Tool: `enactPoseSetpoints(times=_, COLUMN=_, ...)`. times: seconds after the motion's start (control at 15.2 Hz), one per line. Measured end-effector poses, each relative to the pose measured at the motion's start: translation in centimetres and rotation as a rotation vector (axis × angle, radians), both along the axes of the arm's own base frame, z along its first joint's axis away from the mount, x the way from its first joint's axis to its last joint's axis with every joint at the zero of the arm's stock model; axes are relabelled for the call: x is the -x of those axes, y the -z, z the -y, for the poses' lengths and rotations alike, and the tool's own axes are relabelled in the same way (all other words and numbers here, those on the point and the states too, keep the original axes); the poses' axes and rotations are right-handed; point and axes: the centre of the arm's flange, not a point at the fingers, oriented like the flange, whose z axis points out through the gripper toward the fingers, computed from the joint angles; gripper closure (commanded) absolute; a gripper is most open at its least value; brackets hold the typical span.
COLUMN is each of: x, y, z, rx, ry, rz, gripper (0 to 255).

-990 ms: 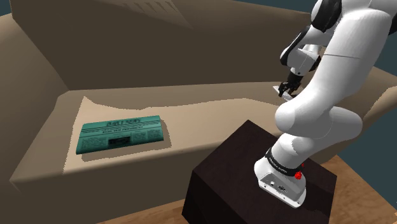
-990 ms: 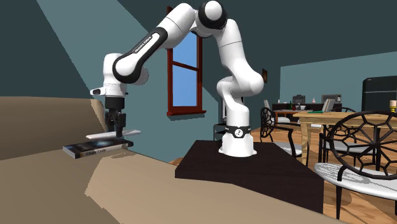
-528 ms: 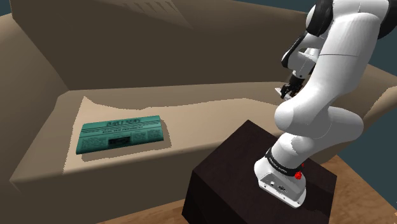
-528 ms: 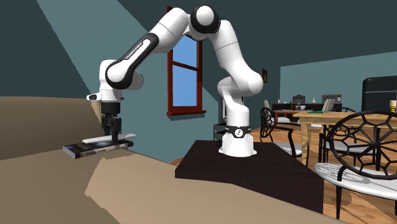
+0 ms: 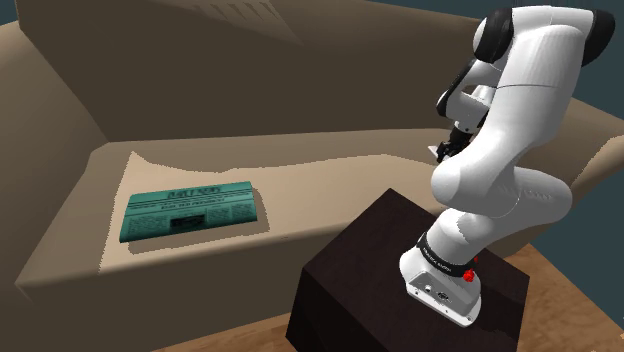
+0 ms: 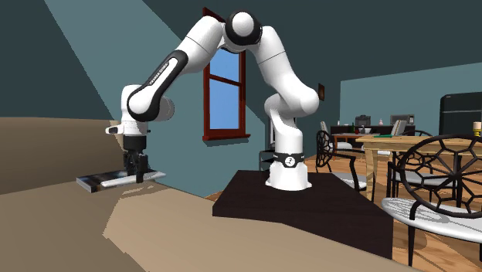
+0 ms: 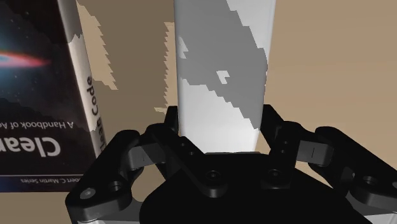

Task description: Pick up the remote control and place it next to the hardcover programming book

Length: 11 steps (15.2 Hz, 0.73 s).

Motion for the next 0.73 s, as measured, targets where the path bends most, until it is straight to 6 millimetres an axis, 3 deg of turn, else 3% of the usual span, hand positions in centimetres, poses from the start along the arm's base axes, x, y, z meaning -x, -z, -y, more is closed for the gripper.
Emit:
enactPoseSetpoints(times=0.2, x=0.02, y=1.24, z=0.03, rx=0.000, ry=0.000, rz=0.000, gripper=255)
enactPoseSetpoints(times=0.53, x=-0.01, y=1.47, z=0.02, rx=0.000, ry=0.000, rz=0.000, gripper=255)
enactPoseSetpoints(times=0.59, x=-0.01, y=1.48, z=0.02, rx=0.000, ry=0.000, rz=0.000, gripper=0)
enactPoseSetpoints(times=0.73, x=-0.01, y=1.47, z=0.02, rx=0.000, ry=0.000, rz=0.000, gripper=0)
